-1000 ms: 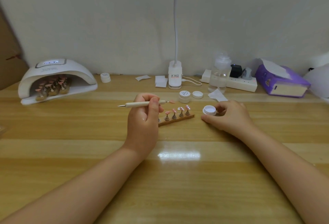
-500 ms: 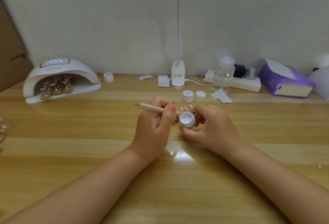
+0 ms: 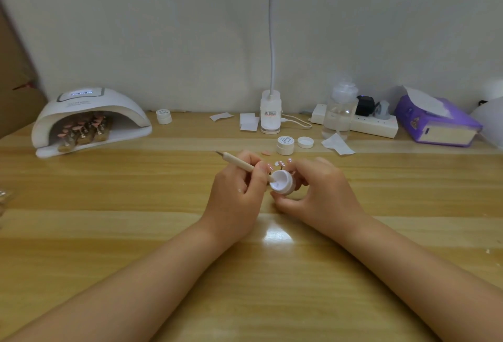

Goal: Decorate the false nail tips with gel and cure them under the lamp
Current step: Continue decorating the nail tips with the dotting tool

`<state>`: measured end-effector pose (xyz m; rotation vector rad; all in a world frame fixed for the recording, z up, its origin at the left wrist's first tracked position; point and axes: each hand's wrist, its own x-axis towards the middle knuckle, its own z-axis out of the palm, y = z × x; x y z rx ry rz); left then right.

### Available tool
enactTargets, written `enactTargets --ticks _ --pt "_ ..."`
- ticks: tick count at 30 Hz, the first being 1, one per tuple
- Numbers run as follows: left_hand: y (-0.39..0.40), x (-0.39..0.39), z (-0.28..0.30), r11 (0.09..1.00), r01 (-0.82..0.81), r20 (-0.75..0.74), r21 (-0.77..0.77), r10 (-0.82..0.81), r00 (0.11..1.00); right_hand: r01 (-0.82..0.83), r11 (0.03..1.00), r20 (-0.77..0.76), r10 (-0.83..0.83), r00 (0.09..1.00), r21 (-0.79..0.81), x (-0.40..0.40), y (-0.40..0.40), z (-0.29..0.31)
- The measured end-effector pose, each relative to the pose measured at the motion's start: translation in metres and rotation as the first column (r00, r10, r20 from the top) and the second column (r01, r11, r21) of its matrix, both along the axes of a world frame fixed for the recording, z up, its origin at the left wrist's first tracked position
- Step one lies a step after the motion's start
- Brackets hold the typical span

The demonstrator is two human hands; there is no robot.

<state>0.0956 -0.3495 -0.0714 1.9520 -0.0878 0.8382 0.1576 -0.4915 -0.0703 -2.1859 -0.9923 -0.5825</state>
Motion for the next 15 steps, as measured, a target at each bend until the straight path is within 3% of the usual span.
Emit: enactTargets --ticks 15 --pt "-0.0004 -0.0008 0.0016 1.0 0.011 -0.003 -0.005 -0.011 1.0 0.001 1.0 -0.002 -0.001 1.0 -0.023 0.0003 0.0001 0.0003"
